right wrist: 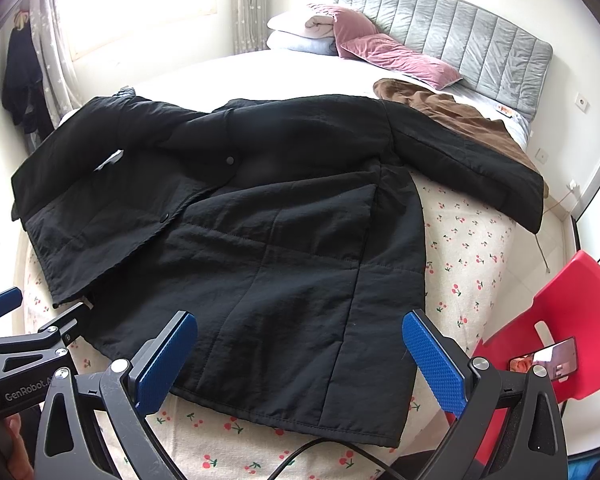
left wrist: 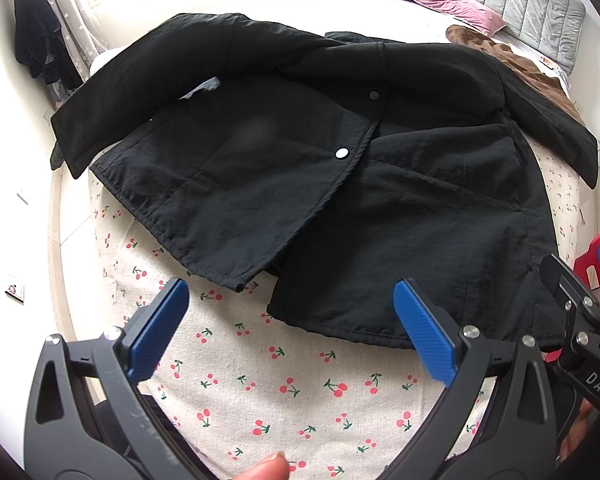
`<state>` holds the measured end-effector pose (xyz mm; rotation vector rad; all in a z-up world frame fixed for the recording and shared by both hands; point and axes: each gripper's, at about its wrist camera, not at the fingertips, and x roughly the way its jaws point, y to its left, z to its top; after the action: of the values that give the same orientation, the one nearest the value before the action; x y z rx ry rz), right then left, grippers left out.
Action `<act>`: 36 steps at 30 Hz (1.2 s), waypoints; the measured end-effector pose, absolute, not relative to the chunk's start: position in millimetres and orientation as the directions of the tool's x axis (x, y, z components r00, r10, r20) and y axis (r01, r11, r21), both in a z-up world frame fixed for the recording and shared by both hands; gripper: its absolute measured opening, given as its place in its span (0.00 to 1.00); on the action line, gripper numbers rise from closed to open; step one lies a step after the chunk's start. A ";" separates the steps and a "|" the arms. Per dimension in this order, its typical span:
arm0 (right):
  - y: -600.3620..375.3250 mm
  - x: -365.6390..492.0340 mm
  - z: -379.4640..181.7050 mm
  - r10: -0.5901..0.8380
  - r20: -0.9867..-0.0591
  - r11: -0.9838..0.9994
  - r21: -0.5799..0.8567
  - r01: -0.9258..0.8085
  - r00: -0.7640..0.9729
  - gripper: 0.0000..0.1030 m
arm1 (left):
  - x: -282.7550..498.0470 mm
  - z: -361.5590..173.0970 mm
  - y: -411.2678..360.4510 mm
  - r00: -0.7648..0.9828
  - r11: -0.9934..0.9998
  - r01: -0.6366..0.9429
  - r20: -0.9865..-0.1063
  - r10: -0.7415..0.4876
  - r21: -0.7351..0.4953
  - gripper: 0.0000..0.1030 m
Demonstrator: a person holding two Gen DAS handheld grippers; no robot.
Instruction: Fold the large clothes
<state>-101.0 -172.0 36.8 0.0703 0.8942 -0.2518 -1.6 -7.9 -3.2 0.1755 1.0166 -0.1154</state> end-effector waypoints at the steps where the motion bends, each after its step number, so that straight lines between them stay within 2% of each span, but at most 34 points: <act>1: -171.8 -100.8 36.9 -0.189 -0.778 0.968 -0.046 0.247 0.599 1.00 | -1.5 -3.2 -8.0 0.522 0.980 0.177 -0.853 -0.014 0.092 0.99; 18: -174.3 -96.1 31.3 -0.186 -0.790 0.968 -0.047 0.245 0.584 1.00 | 13.8 -3.8 -3.4 0.530 0.982 0.164 -0.848 -0.007 0.094 0.99; 23: -181.2 -87.3 29.3 -0.180 -0.792 0.973 -0.056 0.225 0.583 1.00 | 34.9 0.9 1.4 0.558 0.970 0.220 -0.829 -0.040 0.101 0.99; 27: -196.4 -77.3 27.4 -0.144 -0.800 0.980 -0.033 0.197 0.582 1.00 | 72.6 13.6 17.2 0.559 0.945 0.317 -0.822 -0.112 0.087 0.99; 31: -223.6 -66.9 22.8 -0.060 -0.828 0.983 0.048 0.176 0.557 1.00 | 126.1 18.2 46.3 0.571 0.920 0.354 -0.818 -0.070 0.169 0.99; 36: -265.1 -51.6 10.6 -0.066 -0.859 0.975 0.053 0.217 0.507 1.00 | 199.6 2.9 109.1 0.531 0.928 0.351 -0.843 -0.085 0.128 0.99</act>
<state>-51.6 -265.1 10.6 0.1614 1.0261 -0.1713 199.6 109.1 2.9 0.2985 0.9799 -0.2644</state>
